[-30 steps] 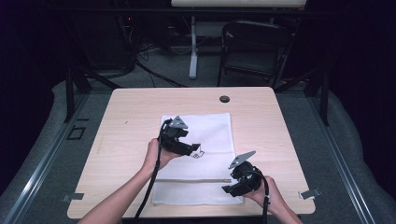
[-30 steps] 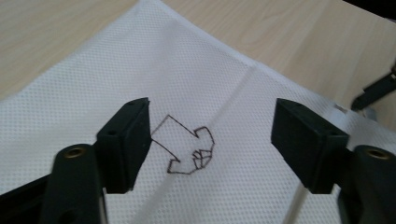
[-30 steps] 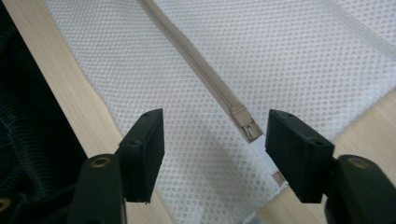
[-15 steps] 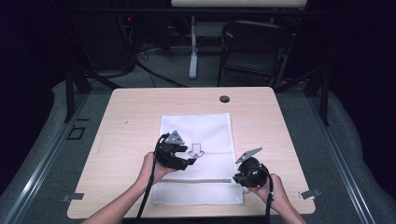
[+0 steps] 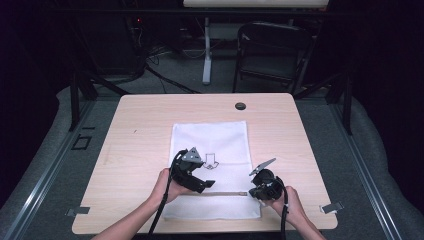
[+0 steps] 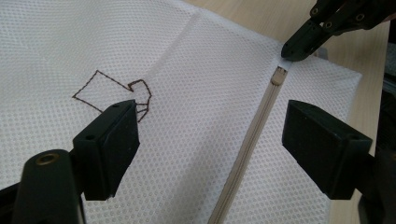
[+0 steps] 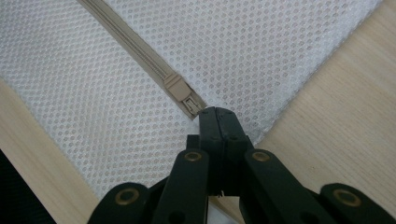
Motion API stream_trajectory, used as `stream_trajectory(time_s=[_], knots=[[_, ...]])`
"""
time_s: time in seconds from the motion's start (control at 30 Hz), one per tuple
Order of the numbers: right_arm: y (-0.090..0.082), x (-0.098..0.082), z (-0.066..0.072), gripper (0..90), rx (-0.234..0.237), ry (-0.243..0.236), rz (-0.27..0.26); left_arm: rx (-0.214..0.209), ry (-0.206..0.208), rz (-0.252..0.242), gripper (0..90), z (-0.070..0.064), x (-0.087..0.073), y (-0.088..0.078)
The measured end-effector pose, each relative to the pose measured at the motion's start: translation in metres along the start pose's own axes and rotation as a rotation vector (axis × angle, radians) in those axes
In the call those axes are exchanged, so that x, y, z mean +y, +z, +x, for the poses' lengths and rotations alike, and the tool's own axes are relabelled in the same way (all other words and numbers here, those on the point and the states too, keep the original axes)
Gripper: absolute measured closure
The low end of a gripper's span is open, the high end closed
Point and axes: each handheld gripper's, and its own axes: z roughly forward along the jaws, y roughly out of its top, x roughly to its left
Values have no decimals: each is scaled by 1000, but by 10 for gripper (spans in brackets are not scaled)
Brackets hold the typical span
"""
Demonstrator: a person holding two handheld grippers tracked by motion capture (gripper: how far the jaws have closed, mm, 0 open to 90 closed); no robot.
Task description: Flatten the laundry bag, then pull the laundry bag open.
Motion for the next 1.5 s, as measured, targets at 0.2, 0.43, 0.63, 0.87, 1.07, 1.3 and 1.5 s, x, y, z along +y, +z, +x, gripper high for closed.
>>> stream_trajectory(time_s=[0.2, 0.43, 0.63, 0.87, 1.07, 1.3, 1.5], knots=[[2, -1, -4, 900, 23, 21, 2, -4, 54, 11, 158, -11, 1, 10], [3, -2, -5, 900, 27, 11, -6, -23, 94, 29, 159, -20, 6, 21], [4, -3, -6, 900, 25, -1, -10, -36, 115, 35, 159, -26, 12, 32], [5, -5, -4, 900, 22, -14, -32, -65, 135, 44, 168, -32, 16, 44], [5, -6, -4, 900, 16, -23, -41, -77, 149, 48, 222, -35, 17, 53], [5, -5, -5, 900, 22, -26, -34, -102, 163, 53, 331, -37, 17, 67], [4, -6, -4, 900, 10, -17, -37, -107, 177, 72, 443, -43, 17, 77]])
